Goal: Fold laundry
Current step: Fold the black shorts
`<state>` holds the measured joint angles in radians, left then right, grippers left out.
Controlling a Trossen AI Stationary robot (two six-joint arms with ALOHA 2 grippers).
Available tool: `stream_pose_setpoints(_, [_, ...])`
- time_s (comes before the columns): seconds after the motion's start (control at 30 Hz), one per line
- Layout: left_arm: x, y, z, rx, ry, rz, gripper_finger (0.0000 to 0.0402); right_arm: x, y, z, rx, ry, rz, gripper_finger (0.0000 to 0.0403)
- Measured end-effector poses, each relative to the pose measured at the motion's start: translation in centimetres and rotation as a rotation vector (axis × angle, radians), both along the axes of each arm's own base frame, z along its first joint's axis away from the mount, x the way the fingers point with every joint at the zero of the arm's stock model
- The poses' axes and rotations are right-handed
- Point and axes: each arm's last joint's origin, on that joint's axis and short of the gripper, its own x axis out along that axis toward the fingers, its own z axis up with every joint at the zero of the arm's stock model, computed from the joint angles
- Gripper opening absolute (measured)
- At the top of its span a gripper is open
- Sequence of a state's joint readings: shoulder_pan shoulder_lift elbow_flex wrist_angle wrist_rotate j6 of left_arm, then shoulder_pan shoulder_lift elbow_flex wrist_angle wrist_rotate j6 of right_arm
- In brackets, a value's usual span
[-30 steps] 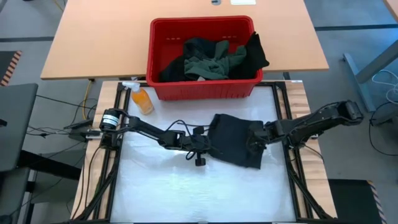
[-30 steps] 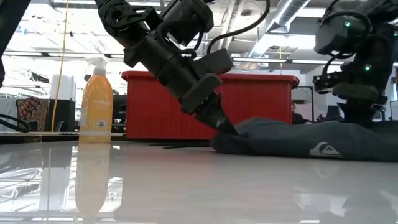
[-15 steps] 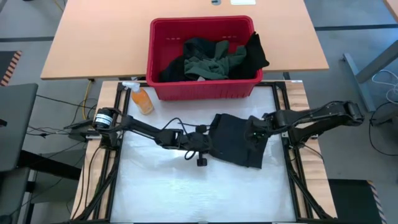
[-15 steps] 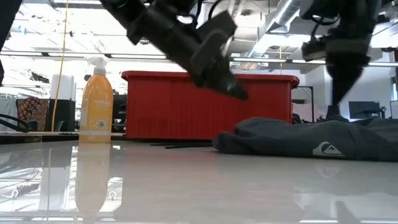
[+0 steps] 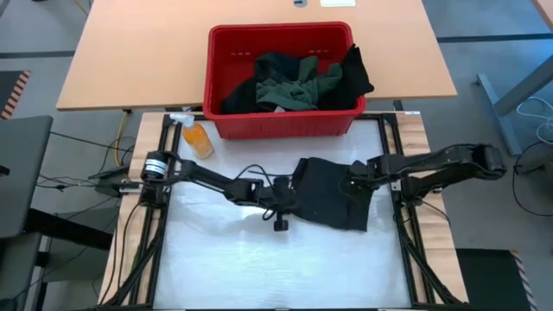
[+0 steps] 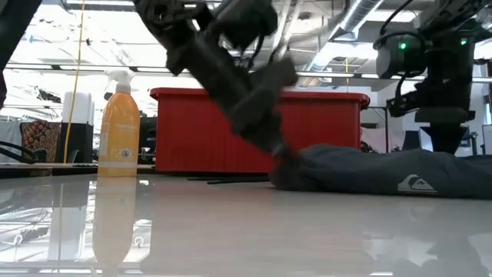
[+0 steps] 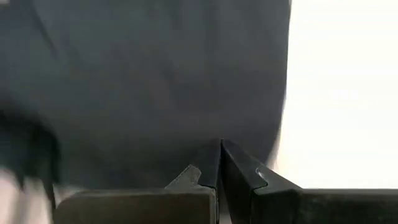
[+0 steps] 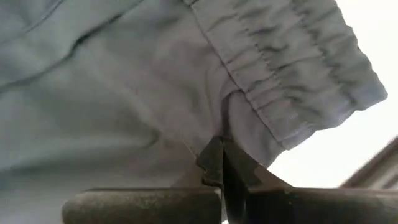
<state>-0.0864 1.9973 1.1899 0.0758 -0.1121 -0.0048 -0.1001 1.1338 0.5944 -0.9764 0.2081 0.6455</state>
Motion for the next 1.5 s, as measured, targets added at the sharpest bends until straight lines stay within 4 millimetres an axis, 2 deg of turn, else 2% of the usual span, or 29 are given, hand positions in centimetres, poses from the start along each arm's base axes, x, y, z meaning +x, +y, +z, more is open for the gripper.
stream_pose_setpoints(0.13, [0.2, -0.6, -1.7, 0.003, 0.044, 0.01, 0.0, 0.0, -0.5, 0.0, 0.0, 0.026, -0.033, 0.0018])
stream_pose_setpoints(0.33, [0.2, -1.2, -1.7, -0.003, 0.032, 0.024, 0.0, 0.0, -1.0, 1.2, -0.015, 0.089, -0.039, 0.0018])
stream_pose_setpoints(0.4, [0.3, -1.5, -0.9, 0.008, -0.014, 0.017, 0.0, 0.3, -1.2, 2.4, -0.058, 0.098, -0.034, 0.0018])
stream_pose_setpoints(0.57, [0.1, -2.3, 3.3, 0.046, -0.168, -0.02, 0.0, 1.5, -1.1, 6.5, -0.191, 0.043, -0.032, 0.0018])
stream_pose_setpoints(0.7, [0.0, -1.7, 5.5, 0.121, -0.26, 0.011, 0.0, 2.5, 0.7, 8.0, -0.193, -0.066, 0.007, 0.0018])
stream_pose_setpoints(0.77, [0.3, -0.7, 5.9, 0.152, -0.294, 0.025, 0.0, 2.8, 2.2, 7.4, -0.123, -0.116, 0.03, 0.0018])
stream_pose_setpoints(0.97, [1.6, 4.4, 3.6, 0.142, -0.278, 0.06, 0.0, 3.5, 7.1, 3.2, 0.02, -0.265, 0.095, 0.0018])
stream_pose_setpoints(1.13, [3.5, 7.2, 2.9, 0.09, -0.28, 0.032, 0.0, 3.7, 9.2, 0.6, 0.051, -0.297, 0.087, 0.0018])
stream_pose_setpoints(1.3, [5.2, 8.4, 1.4, 0.097, -0.189, 0.069, 0.0, 3.3, 9.1, -0.8, 0.011, -0.148, 0.065, 0.0018])
stream_pose_setpoints(1.5, [6.3, 8.9, -0.8, 0.117, -0.084, 0.115, 0.0, 2.6, 6.9, -1.7, -0.082, 0.068, 0.012, 0.0018])
